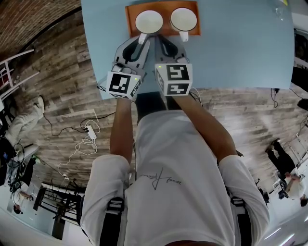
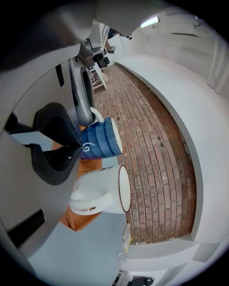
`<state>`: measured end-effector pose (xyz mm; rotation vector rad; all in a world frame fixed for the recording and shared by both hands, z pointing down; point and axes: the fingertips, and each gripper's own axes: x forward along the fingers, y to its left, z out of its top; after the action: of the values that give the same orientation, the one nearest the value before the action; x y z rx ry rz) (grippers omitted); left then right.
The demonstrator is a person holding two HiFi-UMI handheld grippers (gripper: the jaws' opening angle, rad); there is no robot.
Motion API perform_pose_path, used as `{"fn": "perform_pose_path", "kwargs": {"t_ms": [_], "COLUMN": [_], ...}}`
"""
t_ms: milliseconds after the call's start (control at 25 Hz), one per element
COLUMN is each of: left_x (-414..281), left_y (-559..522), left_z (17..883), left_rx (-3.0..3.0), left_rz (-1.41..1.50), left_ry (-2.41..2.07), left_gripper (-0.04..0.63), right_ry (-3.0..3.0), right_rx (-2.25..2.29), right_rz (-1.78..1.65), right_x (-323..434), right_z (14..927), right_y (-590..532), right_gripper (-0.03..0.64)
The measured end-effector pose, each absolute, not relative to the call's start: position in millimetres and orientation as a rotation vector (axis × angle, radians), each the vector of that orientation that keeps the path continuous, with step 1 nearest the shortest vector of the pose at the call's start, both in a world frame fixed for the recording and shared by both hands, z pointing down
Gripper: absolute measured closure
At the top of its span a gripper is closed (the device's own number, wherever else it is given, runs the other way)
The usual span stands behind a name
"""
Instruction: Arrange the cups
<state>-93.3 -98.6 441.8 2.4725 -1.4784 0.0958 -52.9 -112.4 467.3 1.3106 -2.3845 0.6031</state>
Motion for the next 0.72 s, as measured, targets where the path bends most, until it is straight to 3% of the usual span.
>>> {"fn": "perform_pose_path", "kwargs": {"t_ms": [720], "left_x": [-101.2], "left_y": [-100.2], "left_z": [443.4], "left_rx": [2.359], "left_rz": [-0.006], "left_ry": [-1.612], "left_gripper": [0.495], "right_ry": [-2.428], "right_rx": [1.23], "right_rz": [0.608], "right_x": [-39.9], "right_z": [467.7], "right_y": [-94.2], "right_gripper": [0.595]}}
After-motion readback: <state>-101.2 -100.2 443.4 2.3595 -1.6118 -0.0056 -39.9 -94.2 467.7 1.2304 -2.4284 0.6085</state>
